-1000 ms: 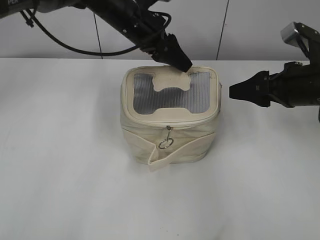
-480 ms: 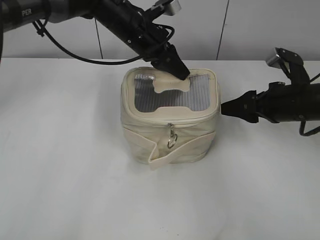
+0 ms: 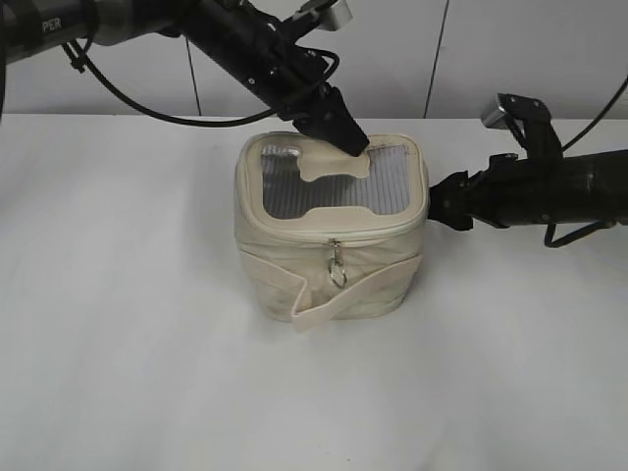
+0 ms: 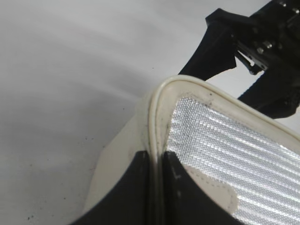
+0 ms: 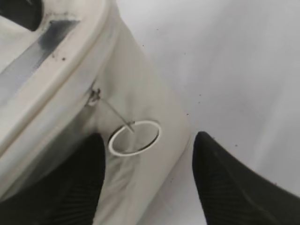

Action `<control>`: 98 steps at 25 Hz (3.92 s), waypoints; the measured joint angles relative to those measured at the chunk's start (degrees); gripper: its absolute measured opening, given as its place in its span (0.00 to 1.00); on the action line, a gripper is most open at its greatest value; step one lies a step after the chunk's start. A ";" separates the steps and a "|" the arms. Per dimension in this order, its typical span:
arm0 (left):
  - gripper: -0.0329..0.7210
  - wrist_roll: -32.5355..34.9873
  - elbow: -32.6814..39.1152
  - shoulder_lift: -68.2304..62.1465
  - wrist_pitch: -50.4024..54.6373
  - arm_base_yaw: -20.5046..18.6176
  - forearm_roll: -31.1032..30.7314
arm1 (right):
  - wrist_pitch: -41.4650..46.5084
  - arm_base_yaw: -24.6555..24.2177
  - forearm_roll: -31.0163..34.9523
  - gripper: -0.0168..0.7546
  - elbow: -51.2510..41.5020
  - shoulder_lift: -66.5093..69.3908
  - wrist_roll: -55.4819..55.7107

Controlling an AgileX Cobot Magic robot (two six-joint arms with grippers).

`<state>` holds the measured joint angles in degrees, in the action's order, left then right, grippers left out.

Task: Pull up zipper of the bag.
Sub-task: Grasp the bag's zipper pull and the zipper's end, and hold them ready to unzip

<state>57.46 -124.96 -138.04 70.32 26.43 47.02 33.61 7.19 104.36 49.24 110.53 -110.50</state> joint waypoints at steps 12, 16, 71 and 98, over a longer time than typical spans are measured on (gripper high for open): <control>0.11 -0.57 -0.16 -0.02 -0.10 -0.04 -0.21 | -2.84 1.11 0.28 0.03 3.46 2.69 1.67; 0.11 -0.74 -0.16 -0.02 -0.10 -0.04 -0.21 | -3.09 0.10 0.28 0.03 -2.74 -2.42 1.80; 0.10 -18.63 -0.16 -0.02 -5.97 1.24 -3.84 | -1.25 18.02 -24.81 0.07 -13.98 -21.21 39.84; 0.10 -16.51 -0.16 1.66 -7.90 3.43 -10.25 | -17.34 8.37 -25.05 0.64 -17.20 -25.09 30.71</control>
<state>40.95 -125.12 -136.38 62.42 29.87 36.77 16.26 15.56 79.30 32.04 85.44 -79.79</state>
